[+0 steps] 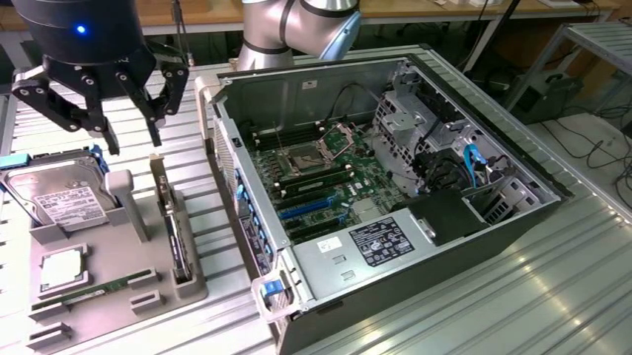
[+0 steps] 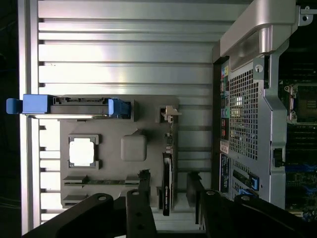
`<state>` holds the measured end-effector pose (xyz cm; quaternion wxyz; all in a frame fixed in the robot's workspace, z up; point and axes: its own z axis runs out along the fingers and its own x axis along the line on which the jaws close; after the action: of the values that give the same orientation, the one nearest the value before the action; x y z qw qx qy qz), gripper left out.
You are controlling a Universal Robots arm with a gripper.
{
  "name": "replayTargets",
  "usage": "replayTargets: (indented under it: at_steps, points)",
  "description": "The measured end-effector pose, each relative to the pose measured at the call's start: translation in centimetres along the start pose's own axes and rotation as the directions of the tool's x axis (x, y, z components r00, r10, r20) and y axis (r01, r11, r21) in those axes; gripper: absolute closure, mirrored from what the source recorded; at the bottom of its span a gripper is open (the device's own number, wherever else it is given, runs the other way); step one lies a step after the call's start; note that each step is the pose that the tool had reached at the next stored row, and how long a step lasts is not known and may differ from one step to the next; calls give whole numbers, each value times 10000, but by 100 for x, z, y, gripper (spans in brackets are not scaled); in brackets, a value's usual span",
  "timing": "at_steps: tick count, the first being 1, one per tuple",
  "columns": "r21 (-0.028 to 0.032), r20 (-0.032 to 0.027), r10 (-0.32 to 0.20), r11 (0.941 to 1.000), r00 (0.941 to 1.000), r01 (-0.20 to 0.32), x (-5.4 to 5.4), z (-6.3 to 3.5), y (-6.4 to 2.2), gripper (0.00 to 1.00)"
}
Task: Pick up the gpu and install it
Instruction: 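Pick up the gpu and move the gpu toward the slot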
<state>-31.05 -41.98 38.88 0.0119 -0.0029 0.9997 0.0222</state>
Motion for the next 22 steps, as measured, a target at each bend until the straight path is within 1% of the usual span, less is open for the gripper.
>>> replayTargets:
  at_steps: [1, 2, 4, 5, 6, 8, 10, 12, 22]
  points:
    - [0, 0, -1, 10000, 10000, 1, 0, 0, 0, 52]
    - [-1, 1, 0, 10000, 10000, 0, 0, 1, -1, 52]
    - [0, -1, -8, 10000, 10000, 8, 3, 1, -2, 40]
    - [-2, 0, -25, 10000, 10000, 25, 3, 7, -3, 40]
    - [-3, -2, -53, 10000, 10000, 53, 4, 19, -4, 34]
    - [-2, -9, -98, 10000, 10000, 98, 5, 49, -11, 34]
    - [0, -10, -101, 9999, 9999, 101, 6, 81, -41, 34]
    - [-2, -1, -108, 9999, 9999, 108, 7, 98, -61, 34]
    - [-12, -3, -122, 9999, 9999, 122, 10, 200, -87, 34]
